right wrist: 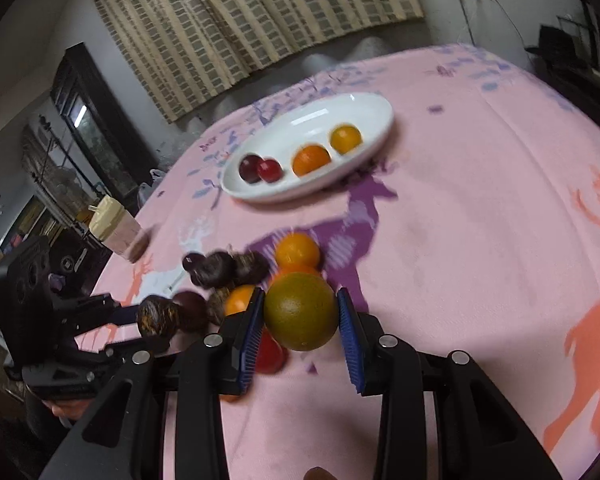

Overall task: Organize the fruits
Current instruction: 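Grasp a brown mangosteen with the left tool while the right tool grasps a green-yellow citrus, then release the mangosteen onto the white plate while the right tool releases the citrus there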

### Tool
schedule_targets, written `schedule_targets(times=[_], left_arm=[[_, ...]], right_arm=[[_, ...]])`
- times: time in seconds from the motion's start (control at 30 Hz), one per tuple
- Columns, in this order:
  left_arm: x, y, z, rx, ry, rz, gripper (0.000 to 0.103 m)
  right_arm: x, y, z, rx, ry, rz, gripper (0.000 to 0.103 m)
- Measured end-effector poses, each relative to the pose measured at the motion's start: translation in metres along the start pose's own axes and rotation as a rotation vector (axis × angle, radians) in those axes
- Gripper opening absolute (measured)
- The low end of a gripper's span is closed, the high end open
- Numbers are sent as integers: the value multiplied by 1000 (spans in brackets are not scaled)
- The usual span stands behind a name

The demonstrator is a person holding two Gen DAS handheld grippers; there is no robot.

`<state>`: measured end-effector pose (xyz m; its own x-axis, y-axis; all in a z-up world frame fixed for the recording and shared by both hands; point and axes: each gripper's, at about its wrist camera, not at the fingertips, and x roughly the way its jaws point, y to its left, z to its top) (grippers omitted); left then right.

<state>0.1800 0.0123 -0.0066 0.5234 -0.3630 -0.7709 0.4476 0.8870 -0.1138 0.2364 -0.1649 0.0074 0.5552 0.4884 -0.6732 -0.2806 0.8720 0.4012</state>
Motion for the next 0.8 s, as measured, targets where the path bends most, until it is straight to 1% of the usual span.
schedule_targets(times=[0.03,0.1,0.13,0.23,0.27,0.33,0.37,0.43,0.5,0.57,0.73,0.77,0.8], left_arm=[[-3,4,10,-1,-17,0,42],[-7,17,39,-15,-64,-3,42],[-6,24,55,-24,-85,8,42],[9,47,104,-70,-133,56,42],[20,58,122,-108,-140,59,42],[47,79,149,-174,-124,40,42],[58,86,158,-196,-113,48,42],[88,103,176,-232,-68,97,42],[109,113,185,-242,-39,122,42],[121,119,187,-241,-21,143,42],[141,133,187,-246,19,157,42],[141,135,186,-251,25,164,47],[138,135,184,-254,20,171,57]], right_arm=[[-1,3,10,-19,-13,-1,37],[1,9,36,-52,-54,-7,37],[5,11,47,-59,-72,-13,37],[27,13,84,-76,-112,-33,37],[35,13,93,-81,-115,-45,37],[64,11,114,-92,-99,-72,37],[76,9,122,-92,-86,-80,37],[101,6,135,-96,-60,-91,37],[120,7,145,-116,-46,-103,37],[135,7,151,-128,-31,-110,37],[162,9,157,-149,12,-126,38],[162,10,157,-154,13,-129,45],[158,12,157,-159,5,-134,50]])
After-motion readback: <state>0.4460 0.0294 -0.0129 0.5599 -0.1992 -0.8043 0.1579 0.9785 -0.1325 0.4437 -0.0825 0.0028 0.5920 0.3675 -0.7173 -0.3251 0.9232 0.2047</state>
